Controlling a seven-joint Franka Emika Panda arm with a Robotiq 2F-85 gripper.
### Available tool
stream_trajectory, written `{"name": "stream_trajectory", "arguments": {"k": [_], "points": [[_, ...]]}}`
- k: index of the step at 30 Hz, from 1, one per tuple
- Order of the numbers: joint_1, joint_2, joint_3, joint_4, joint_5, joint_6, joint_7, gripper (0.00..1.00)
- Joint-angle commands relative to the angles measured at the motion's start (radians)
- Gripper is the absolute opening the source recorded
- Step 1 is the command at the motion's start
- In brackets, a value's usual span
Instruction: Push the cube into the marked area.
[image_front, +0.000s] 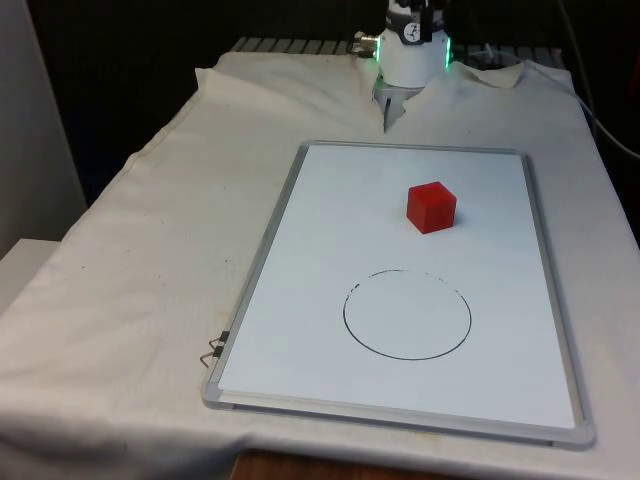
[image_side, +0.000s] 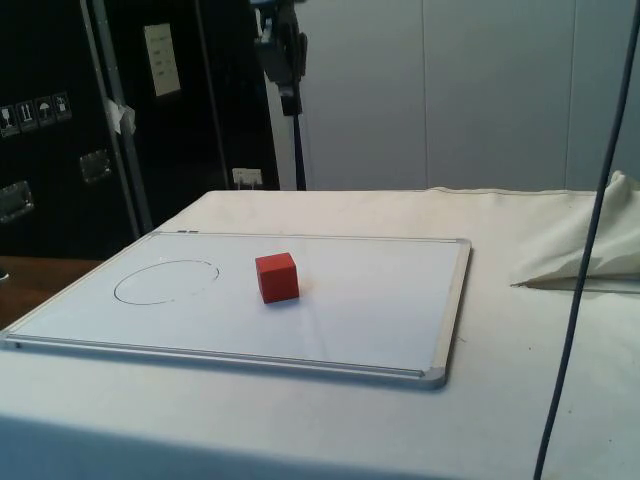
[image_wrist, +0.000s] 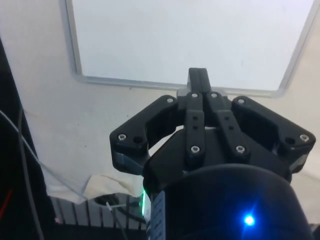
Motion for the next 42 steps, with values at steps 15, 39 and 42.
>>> {"name": "stream_trajectory", "arguments": {"k": [15, 39, 42], "points": [[0.000, 0.009, 0.048, -0.139, 0.001, 0.163, 0.004, 0.00], [-0.002, 0.161, 0.088, -0.211, 0.027, 0.371, 0.042, 0.00], [-0.004, 0.185, 0.087, -0.213, 0.032, 0.396, 0.053, 0.00]]}}
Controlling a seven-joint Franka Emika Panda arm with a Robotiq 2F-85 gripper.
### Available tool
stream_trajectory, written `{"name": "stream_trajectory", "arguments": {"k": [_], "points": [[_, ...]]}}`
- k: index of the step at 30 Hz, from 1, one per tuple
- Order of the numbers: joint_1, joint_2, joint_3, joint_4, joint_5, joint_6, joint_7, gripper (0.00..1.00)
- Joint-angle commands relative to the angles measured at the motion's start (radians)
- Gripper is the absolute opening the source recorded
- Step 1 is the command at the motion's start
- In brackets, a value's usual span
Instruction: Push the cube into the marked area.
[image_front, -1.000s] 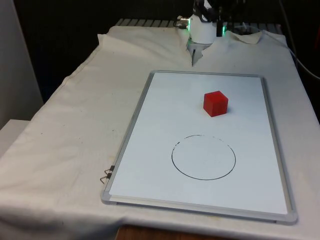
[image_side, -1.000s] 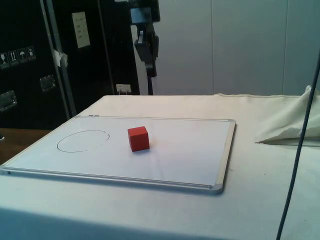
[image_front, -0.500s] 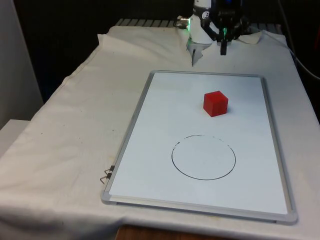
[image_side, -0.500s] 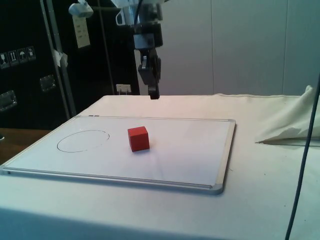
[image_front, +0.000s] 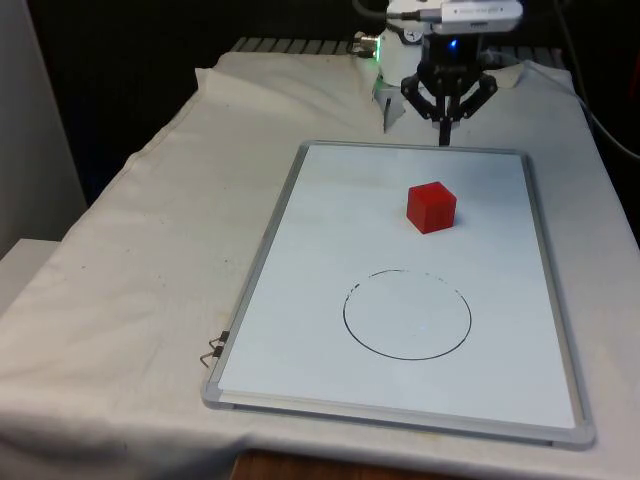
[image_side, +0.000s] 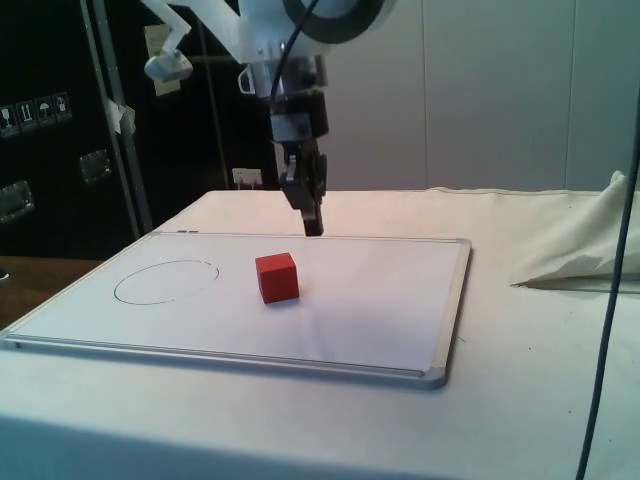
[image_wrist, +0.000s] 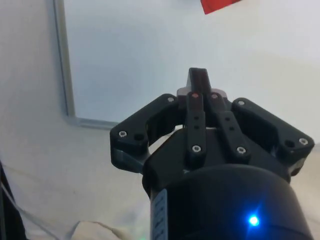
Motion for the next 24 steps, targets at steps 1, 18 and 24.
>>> {"name": "stream_trajectory", "arguments": {"k": [1, 18, 24], "points": [[-0.002, 0.012, 0.000, -0.004, 0.012, 0.025, 0.004, 0.00], [-0.008, 0.149, 0.015, 0.008, 0.061, 0.175, 0.029, 0.00], [-0.006, 0.201, 0.017, 0.027, 0.053, 0.201, 0.033, 0.00]]}}
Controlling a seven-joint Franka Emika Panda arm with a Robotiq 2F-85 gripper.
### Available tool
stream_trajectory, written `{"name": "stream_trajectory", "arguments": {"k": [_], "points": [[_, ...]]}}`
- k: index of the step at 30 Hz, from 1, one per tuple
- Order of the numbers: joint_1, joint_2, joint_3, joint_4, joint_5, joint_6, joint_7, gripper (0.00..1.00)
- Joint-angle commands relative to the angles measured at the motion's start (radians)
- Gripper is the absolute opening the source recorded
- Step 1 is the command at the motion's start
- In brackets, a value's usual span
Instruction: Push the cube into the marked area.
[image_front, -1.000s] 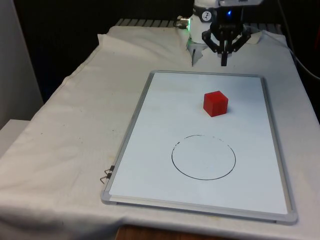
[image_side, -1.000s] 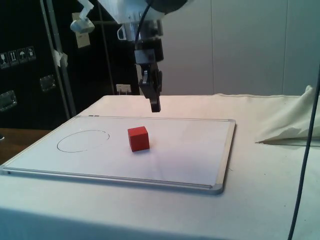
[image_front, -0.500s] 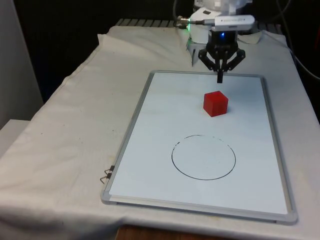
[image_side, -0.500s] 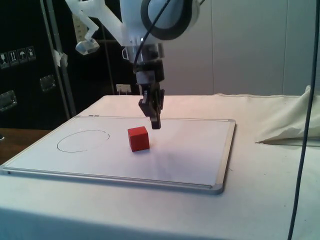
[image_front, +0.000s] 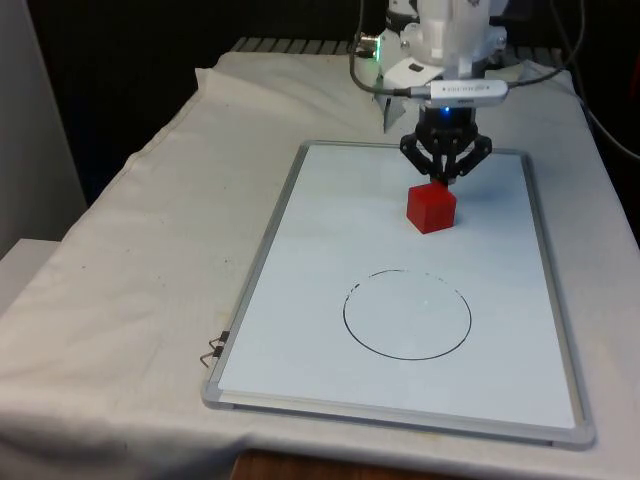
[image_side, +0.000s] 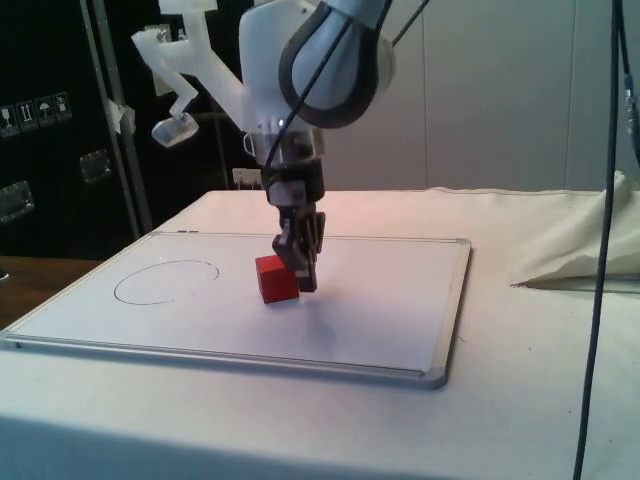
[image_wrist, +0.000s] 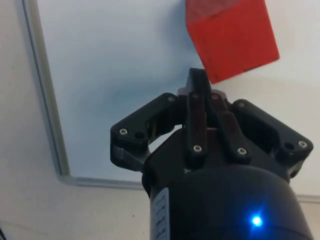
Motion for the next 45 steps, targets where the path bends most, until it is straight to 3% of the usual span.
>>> {"name": "stream_trajectory", "arguments": {"k": [1, 8, 9, 10, 11, 16, 17, 18, 25, 32, 33, 34, 41, 42, 45], "points": [[-0.006, 0.018, 0.011, 0.009, 0.017, 0.016, -0.009, 0.00], [-0.008, 0.073, 0.018, 0.066, 0.023, 0.043, -0.011, 0.00], [0.000, 0.070, 0.006, 0.064, 0.005, 0.035, 0.000, 0.00], [-0.009, 0.075, 0.018, 0.070, 0.022, 0.045, -0.013, 0.00], [-0.010, 0.076, 0.018, 0.072, 0.022, 0.046, -0.016, 0.00], [-0.007, 0.075, 0.014, 0.072, 0.014, 0.046, -0.024, 0.00], [-0.001, 0.079, 0.005, 0.078, 0.005, 0.037, -0.015, 0.00], [-0.006, 0.075, 0.012, 0.070, 0.012, 0.046, -0.027, 0.00], [-0.001, 0.078, 0.005, 0.068, 0.005, 0.038, -0.033, 0.00], [-0.011, 0.084, -0.013, 0.080, 0.004, 0.037, -0.086, 0.00], [-0.006, 0.078, -0.015, 0.071, 0.004, 0.037, -0.079, 0.00], [-0.012, 0.086, -0.016, 0.085, 0.005, 0.036, -0.091, 0.00], [-0.019, 0.101, -0.031, 0.138, 0.010, 0.031, -0.112, 0.00], [-0.014, 0.100, -0.037, 0.132, 0.004, 0.036, -0.106, 0.00], [-0.022, 0.104, -0.029, 0.158, 0.013, 0.027, -0.115, 0.00]]}}
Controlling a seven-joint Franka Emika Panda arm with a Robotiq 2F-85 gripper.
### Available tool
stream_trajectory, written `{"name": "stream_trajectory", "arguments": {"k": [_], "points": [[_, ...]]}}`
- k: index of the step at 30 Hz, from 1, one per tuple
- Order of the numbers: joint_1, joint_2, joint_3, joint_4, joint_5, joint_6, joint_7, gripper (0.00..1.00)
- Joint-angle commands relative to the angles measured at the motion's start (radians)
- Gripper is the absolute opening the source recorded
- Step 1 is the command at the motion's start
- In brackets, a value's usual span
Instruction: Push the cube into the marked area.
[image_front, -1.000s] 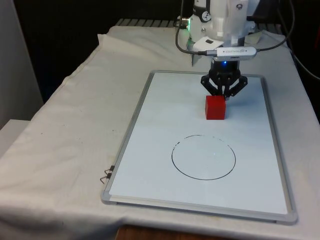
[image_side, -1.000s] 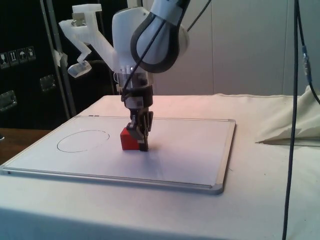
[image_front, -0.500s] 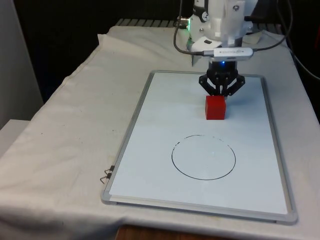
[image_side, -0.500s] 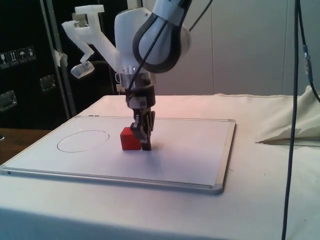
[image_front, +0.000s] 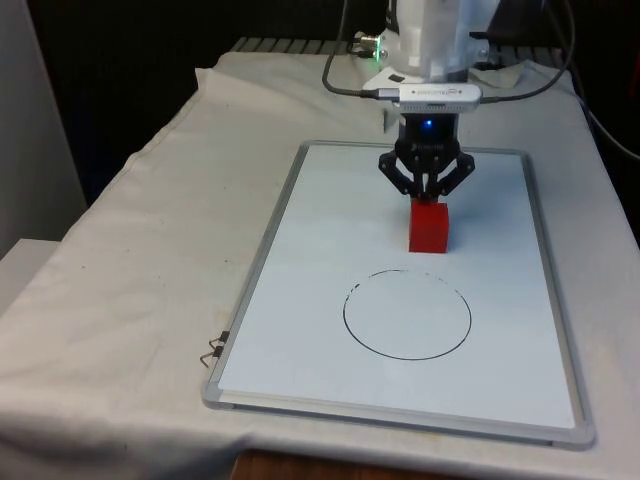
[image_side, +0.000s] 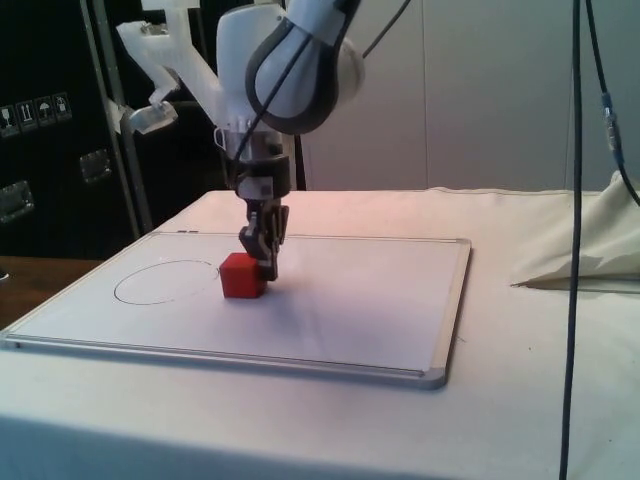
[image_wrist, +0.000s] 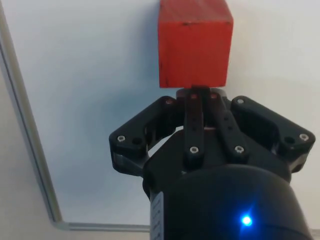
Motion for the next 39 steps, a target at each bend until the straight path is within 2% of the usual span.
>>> {"name": "stream_trajectory", "arguments": {"k": [1, 6, 7, 8, 14, 15, 16, 23, 24, 25, 31, 32, 33, 39], "points": [[-0.007, 0.008, 0.009, 0.017, 0.010, -0.008, -0.009, 0.00], [-0.013, 0.042, 0.010, 0.080, 0.011, -0.021, -0.010, 0.00], [-0.005, 0.038, 0.000, 0.073, 0.000, -0.013, 0.000, 0.00], [-0.013, 0.049, 0.010, 0.093, 0.011, -0.024, -0.010, 0.00], [-0.015, 0.084, 0.015, 0.158, 0.023, -0.042, -0.008, 0.00], [-0.006, 0.082, 0.002, 0.151, 0.007, -0.036, 0.001, 0.00], [-0.015, 0.087, 0.016, 0.162, 0.027, -0.043, -0.008, 0.00], [-0.014, 0.090, 0.023, 0.168, 0.066, -0.039, -0.002, 0.00], [-0.006, 0.089, 0.011, 0.165, 0.051, -0.038, 0.002, 0.00], [-0.014, 0.089, 0.024, 0.168, 0.072, -0.039, -0.003, 0.00], [-0.015, 0.093, 0.031, 0.175, 0.112, -0.039, -0.004, 0.00], [-0.006, 0.090, 0.019, 0.168, 0.097, -0.038, 0.003, 0.00], [-0.015, 0.095, 0.032, 0.179, 0.116, -0.038, -0.004, 0.00], [-0.020, 0.117, 0.038, 0.214, 0.158, -0.033, -0.011, 0.00]]}}
